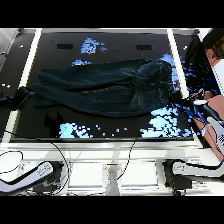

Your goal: Fold the clothes and pants, and hang the long-sleeved shirts on hangers.

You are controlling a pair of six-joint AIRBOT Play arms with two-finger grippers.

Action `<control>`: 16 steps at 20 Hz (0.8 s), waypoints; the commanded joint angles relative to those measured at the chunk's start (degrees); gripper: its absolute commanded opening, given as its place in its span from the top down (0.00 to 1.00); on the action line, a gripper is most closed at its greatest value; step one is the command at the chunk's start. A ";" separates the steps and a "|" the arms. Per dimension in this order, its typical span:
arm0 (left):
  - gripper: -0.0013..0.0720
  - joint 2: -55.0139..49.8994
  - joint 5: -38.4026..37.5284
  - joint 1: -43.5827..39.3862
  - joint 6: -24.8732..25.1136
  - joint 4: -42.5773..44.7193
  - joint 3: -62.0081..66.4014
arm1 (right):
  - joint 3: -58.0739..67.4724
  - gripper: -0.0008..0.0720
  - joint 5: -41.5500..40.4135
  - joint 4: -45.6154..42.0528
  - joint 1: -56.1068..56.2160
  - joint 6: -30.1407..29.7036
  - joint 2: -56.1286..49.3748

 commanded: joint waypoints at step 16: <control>0.03 -17.86 20.00 -3.78 6.78 -27.96 0.09 | 0.07 0.94 1.40 3.67 0.22 0.42 0.74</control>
